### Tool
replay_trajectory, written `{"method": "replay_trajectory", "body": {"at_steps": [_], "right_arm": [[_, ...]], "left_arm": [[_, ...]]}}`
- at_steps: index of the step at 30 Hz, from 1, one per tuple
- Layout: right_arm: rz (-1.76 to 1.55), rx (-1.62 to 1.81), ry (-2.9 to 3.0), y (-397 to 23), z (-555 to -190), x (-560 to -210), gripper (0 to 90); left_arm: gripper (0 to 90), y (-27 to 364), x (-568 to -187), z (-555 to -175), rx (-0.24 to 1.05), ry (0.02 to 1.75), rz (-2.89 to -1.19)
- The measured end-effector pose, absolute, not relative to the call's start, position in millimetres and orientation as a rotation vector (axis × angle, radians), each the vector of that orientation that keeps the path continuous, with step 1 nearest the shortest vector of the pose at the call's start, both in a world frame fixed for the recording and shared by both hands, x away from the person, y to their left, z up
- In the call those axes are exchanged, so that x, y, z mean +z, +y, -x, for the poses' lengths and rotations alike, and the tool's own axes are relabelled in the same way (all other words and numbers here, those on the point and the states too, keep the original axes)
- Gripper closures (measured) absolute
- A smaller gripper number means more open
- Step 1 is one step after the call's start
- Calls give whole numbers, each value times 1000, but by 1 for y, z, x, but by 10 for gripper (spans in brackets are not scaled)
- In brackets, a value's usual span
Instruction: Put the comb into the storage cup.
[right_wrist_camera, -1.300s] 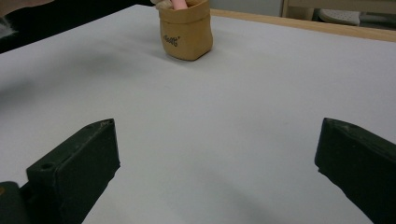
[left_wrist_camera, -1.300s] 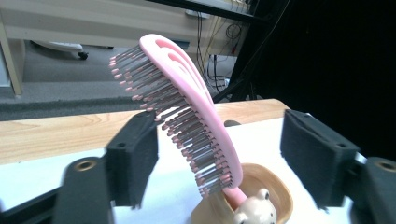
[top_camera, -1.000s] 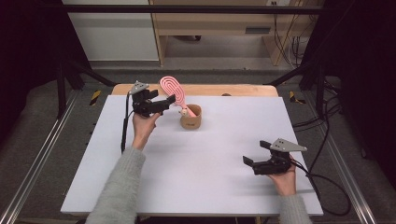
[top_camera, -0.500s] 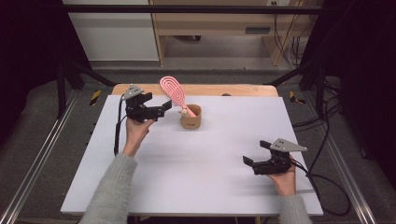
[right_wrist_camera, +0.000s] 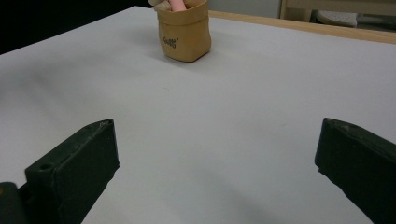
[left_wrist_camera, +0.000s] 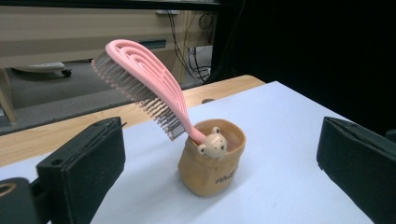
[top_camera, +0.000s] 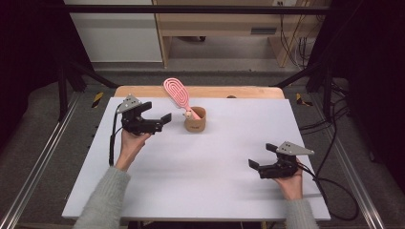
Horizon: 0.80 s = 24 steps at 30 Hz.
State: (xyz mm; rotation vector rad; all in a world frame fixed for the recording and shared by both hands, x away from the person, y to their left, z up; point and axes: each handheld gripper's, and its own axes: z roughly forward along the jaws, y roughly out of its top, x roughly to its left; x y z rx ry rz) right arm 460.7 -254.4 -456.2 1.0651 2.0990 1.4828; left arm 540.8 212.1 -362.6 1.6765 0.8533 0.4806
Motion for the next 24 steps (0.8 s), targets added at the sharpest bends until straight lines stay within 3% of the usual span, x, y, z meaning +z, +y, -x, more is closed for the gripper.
{"method": "replay_trajectory", "body": {"at_steps": [24], "right_arm": [[-1066, 1485, 2097, -254, -461, -456, 0]], "left_arm": [[12, 241, -401, -494, 449, 850, -1722]]}}
